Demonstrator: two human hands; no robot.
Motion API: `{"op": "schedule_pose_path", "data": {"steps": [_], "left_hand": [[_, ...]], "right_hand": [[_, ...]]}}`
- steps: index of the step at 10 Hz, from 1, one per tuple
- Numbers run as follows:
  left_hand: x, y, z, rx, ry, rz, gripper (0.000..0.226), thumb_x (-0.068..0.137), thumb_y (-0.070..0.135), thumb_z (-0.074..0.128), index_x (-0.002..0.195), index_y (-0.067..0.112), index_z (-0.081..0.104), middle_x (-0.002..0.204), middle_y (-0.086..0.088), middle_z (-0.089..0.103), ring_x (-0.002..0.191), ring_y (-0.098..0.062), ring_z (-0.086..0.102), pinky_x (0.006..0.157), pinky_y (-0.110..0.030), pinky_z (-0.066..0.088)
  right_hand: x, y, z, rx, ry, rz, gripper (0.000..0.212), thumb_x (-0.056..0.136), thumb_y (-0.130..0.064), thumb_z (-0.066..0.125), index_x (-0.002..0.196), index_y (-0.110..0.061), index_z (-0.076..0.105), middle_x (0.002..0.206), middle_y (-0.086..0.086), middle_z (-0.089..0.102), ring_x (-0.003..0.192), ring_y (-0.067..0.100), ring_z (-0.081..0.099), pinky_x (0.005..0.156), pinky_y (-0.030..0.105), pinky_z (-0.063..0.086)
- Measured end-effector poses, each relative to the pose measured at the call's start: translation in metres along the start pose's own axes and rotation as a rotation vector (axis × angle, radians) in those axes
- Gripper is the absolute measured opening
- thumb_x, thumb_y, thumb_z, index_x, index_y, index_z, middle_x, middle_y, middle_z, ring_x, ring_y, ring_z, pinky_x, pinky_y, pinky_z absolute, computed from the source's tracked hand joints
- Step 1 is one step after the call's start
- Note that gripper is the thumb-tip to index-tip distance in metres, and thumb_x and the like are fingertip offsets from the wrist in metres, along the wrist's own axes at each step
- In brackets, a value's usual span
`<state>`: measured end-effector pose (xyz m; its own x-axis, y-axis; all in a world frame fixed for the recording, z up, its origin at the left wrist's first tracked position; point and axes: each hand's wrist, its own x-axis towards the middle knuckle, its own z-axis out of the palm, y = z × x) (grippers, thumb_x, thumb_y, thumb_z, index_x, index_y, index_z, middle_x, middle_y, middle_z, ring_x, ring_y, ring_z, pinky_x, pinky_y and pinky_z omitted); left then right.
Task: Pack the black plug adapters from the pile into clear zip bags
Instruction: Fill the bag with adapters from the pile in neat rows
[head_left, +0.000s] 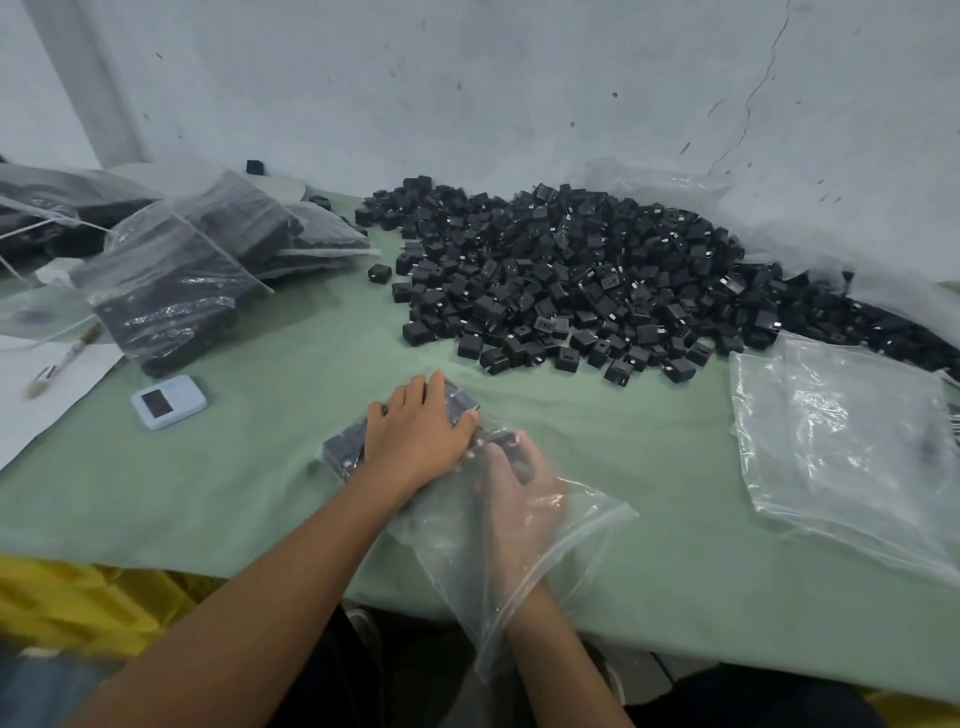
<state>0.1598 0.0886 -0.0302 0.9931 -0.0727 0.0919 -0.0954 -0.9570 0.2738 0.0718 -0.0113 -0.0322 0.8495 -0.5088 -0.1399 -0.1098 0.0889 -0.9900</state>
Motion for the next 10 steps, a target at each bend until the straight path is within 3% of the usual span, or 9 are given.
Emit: {"op": "schedule_pose_path", "data": {"steps": [1,2,3,4,6,7,8,9,10], "left_hand": [[-0.001,-0.001,0.001,0.004,0.006,0.004,0.071,0.096,0.064,0.023,0.153,0.023,0.017,0.155,-0.001,0.031,0.14,-0.022,0.033,0.108,-0.049,0.027],[-0.001,-0.001,0.002,0.004,0.016,0.011,0.07,0.096,0.064,0.023,0.153,0.022,0.017,0.154,-0.001,0.032,0.139,-0.022,0.034,0.108,-0.048,0.028],[-0.001,-0.001,0.002,0.0,0.006,0.012,0.073,0.096,0.064,0.022,0.155,0.022,0.014,0.156,-0.001,0.029,0.141,-0.022,0.032,0.11,-0.049,0.027],[-0.001,-0.001,0.002,0.002,0.007,0.009,0.073,0.096,0.064,0.023,0.155,0.022,0.013,0.157,-0.001,0.028,0.142,-0.022,0.03,0.111,-0.049,0.026],[-0.001,-0.002,0.003,-0.002,0.022,0.019,0.07,0.096,0.064,0.023,0.152,0.022,0.018,0.154,0.0,0.032,0.14,-0.021,0.032,0.108,-0.048,0.027],[-0.001,-0.001,0.001,-0.001,0.016,0.016,0.072,0.096,0.064,0.023,0.153,0.022,0.016,0.157,-0.001,0.029,0.142,-0.021,0.03,0.11,-0.048,0.026],[-0.002,-0.001,0.001,0.005,0.016,0.02,0.072,0.097,0.064,0.022,0.154,0.021,0.015,0.157,-0.002,0.029,0.142,-0.021,0.03,0.11,-0.049,0.026],[-0.002,-0.001,0.0,0.01,0.017,0.022,0.072,0.097,0.064,0.023,0.155,0.02,0.015,0.157,-0.002,0.029,0.142,-0.022,0.031,0.111,-0.05,0.027],[-0.002,-0.001,0.0,0.008,0.017,0.019,0.073,0.098,0.063,0.023,0.156,0.02,0.015,0.158,-0.003,0.029,0.142,-0.022,0.031,0.112,-0.049,0.027]], "right_hand": [[0.003,0.002,0.006,0.042,0.016,-0.021,0.011,0.086,-0.02,0.07,0.094,-0.026,0.074,0.091,0.004,0.074,0.089,0.024,0.071,0.087,0.05,0.057],[0.009,0.007,0.008,-0.033,0.069,-0.059,0.014,0.086,-0.02,0.069,0.099,-0.023,0.073,0.093,0.004,0.073,0.088,0.022,0.07,0.083,0.049,0.058],[0.008,0.004,0.009,-0.107,0.119,-0.073,0.026,0.092,-0.029,0.065,0.118,-0.027,0.065,0.105,-0.007,0.069,0.098,0.012,0.066,0.092,0.04,0.056],[0.007,0.003,0.004,-0.199,0.049,-0.119,0.018,0.098,-0.025,0.055,0.113,-0.033,0.062,0.102,-0.012,0.066,0.094,0.007,0.063,0.091,0.032,0.053],[0.011,0.002,-0.004,-0.333,-0.05,-0.145,0.029,0.103,-0.015,0.047,0.124,-0.001,0.062,0.113,0.007,0.062,0.111,0.024,0.059,0.102,0.037,0.045],[0.011,0.003,-0.009,-0.366,-0.055,-0.084,0.039,0.103,-0.023,0.05,0.141,-0.014,0.053,0.137,0.011,0.054,0.128,0.028,0.051,0.113,0.042,0.037],[0.007,0.006,-0.018,-0.286,-0.232,-0.035,0.053,0.102,-0.034,0.051,0.152,-0.029,0.032,0.147,0.008,0.048,0.13,0.026,0.049,0.113,0.046,0.037],[0.005,0.006,-0.021,-0.13,-0.264,-0.035,0.047,0.102,-0.025,0.055,0.145,-0.024,0.037,0.132,0.011,0.058,0.121,0.027,0.057,0.105,0.05,0.046],[0.005,0.004,-0.025,-0.239,-0.268,-0.087,0.042,0.101,-0.03,0.054,0.14,-0.027,0.04,0.129,0.008,0.06,0.117,0.024,0.059,0.104,0.043,0.047]]}}
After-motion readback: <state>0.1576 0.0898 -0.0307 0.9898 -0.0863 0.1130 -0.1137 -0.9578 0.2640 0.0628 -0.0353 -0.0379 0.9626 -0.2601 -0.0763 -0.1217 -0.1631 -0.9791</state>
